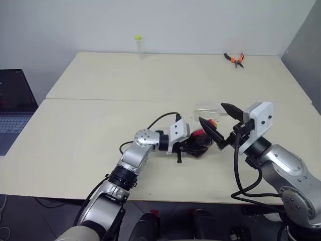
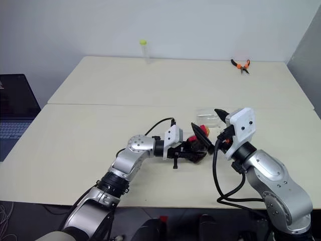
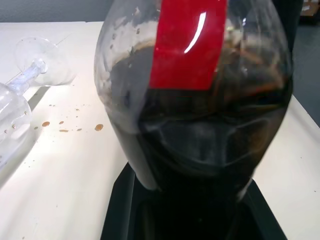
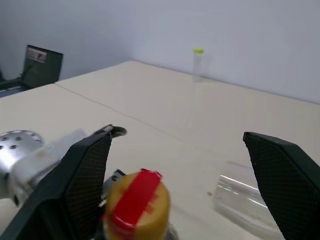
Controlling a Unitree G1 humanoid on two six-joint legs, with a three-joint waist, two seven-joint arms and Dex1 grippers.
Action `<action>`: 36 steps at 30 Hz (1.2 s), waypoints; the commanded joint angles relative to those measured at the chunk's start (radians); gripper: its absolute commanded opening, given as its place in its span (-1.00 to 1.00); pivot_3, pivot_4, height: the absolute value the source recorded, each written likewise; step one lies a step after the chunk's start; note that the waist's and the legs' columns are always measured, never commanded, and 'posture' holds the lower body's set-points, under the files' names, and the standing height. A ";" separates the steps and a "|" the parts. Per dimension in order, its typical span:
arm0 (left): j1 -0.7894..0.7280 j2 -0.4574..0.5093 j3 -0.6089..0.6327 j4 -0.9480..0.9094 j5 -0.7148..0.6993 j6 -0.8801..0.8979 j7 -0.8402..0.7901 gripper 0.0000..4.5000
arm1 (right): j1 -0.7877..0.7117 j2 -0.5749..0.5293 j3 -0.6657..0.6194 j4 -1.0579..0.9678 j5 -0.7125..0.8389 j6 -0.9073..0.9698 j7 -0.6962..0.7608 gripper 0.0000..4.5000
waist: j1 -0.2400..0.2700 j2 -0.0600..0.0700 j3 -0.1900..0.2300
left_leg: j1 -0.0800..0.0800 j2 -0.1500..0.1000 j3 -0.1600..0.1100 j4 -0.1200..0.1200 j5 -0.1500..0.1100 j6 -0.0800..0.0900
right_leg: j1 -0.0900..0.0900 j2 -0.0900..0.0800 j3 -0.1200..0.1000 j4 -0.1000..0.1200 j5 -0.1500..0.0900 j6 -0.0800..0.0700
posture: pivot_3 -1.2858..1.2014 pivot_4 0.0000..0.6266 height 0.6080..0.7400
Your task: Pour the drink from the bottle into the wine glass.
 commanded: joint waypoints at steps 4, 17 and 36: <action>-0.025 -0.002 0.021 -0.016 -0.012 -0.036 0.001 -0.70 | 0.074 -0.065 -0.094 0.018 -0.006 -0.052 0.079 1.00 | -0.001 0.000 0.000 | 0.000 0.000 0.000 0.000 -0.001 0.003 | 0.000 0.000 0.000 0.000 0.000 0.000 | 0.03 -0.52 1.00; -0.024 0.002 0.036 -0.005 -0.007 -0.045 0.007 -0.71 | 0.213 -0.264 -0.371 -0.044 0.358 0.054 0.275 1.00 | 0.000 0.000 0.000 | 0.001 0.001 0.001 0.000 -0.002 0.003 | 0.001 0.001 0.000 0.000 0.000 0.000 | 0.03 -0.52 1.00; -0.031 0.007 0.036 0.003 -0.001 -0.052 0.004 -0.71 | -0.032 -0.132 -0.035 0.017 0.053 -0.012 0.050 1.00 | -0.015 0.000 0.000 | 0.000 0.000 0.000 0.000 -0.001 0.002 | 0.001 -0.001 0.000 -0.001 0.000 0.000 | 0.03 -0.52 1.00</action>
